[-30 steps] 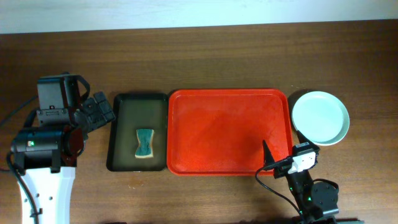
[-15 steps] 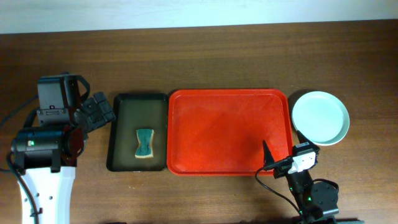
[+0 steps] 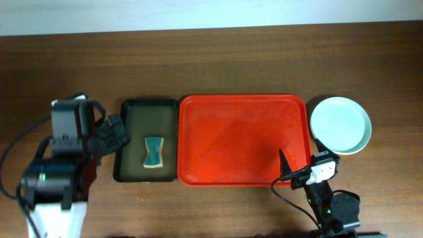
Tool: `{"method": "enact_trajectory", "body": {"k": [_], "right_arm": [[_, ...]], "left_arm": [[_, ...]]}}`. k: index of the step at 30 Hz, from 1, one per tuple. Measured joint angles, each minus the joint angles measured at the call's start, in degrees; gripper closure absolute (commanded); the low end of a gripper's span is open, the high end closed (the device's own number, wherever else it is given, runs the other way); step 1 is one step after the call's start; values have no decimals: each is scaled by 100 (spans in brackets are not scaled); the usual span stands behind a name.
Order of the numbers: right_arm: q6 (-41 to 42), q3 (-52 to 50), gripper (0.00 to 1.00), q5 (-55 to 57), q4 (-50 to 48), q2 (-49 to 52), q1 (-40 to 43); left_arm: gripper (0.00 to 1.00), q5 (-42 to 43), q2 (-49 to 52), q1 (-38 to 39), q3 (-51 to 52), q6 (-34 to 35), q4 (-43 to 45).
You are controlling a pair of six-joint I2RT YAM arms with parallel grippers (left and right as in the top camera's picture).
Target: Clean dirty plates on tray and stack at the side
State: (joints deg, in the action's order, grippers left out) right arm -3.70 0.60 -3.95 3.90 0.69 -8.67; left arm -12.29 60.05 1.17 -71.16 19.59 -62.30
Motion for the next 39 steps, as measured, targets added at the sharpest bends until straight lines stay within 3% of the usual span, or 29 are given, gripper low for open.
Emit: {"method": "enact_trajectory", "body": {"k": [4, 11, 20, 31, 39], "right_arm": [[2, 0, 2, 0, 0, 0, 0], [0, 0, 2, 0, 0, 0, 0], [2, 0, 2, 0, 0, 0, 0], [2, 0, 2, 0, 0, 0, 0], [0, 0, 2, 0, 0, 0, 0]], "left_arm": [[1, 4, -1165, 0, 699, 2, 1117], [1, 199, -3560, 0, 2155, 59, 4061], [1, 267, -5556, 0, 3399, 63, 5801], [1, 308, -5912, 0, 4736, 63, 7563], [1, 330, -5930, 0, 6658, 66, 10251]]}}
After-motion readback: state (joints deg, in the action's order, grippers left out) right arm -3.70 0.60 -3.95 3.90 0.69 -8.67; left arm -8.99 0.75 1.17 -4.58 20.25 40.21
